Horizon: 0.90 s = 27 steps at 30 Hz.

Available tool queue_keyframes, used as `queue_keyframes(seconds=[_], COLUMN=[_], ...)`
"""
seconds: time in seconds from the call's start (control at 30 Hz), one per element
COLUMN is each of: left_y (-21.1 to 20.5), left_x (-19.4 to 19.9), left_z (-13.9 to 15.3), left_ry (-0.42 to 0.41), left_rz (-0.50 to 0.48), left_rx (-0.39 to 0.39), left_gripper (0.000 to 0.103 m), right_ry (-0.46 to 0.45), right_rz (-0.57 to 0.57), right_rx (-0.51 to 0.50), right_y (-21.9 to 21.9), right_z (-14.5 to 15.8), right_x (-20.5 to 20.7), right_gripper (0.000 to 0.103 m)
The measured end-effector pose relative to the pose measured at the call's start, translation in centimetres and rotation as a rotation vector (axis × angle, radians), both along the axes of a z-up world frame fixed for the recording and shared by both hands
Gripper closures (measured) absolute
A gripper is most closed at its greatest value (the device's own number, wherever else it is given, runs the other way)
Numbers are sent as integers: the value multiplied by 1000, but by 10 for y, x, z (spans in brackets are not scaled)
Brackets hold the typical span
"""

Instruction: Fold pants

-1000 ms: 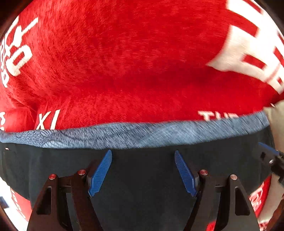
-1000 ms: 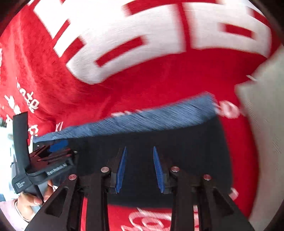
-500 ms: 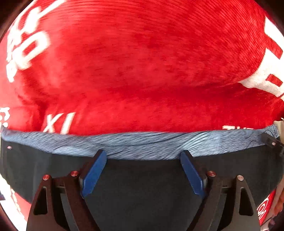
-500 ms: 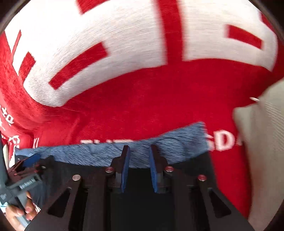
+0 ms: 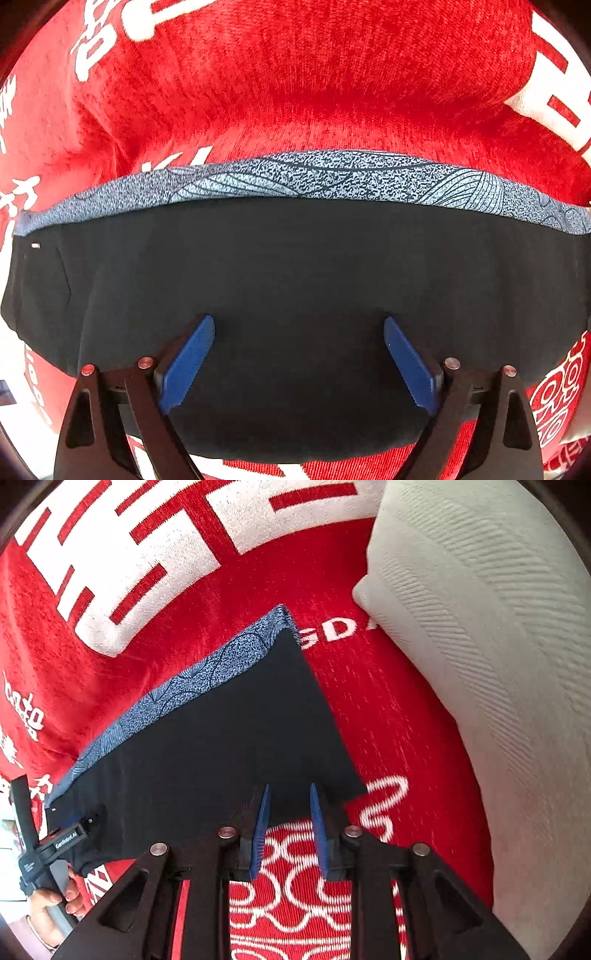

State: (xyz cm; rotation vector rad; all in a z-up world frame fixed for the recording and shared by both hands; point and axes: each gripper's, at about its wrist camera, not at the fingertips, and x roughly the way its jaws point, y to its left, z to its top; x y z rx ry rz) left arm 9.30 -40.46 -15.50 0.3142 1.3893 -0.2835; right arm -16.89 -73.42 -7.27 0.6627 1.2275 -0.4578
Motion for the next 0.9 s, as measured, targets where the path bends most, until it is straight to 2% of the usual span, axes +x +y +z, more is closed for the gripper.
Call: queue_keyframes(seconds=[0.17, 0.23, 0.37, 0.47, 0.63, 0.8, 0.9], left_y=[-7, -11, 15, 48, 102, 191, 238], left_x=[-5, -6, -2, 17, 50, 91, 119], left_z=[21, 30, 38, 38, 44, 51, 45], left_ry=[-6, -4, -16, -45, -94, -129, -132], left_rz=[-15, -7, 20, 33, 87, 168, 217], left_rx=[30, 26, 15, 6, 33, 89, 110], left_gripper=[9, 9, 9, 9, 9, 9, 9], right_ry=[11, 11, 27, 25, 2, -28, -46], right_rz=[-20, -1, 51, 76, 126, 223, 272], right_rx=[35, 49, 62, 63, 71, 97, 99], right_y=[27, 34, 60, 81, 127, 194, 228], right_z=[10, 21, 14, 17, 15, 10, 5], right_x=[4, 5, 23, 31, 60, 109, 145], right_gripper=[76, 72, 69, 68, 68, 68, 68])
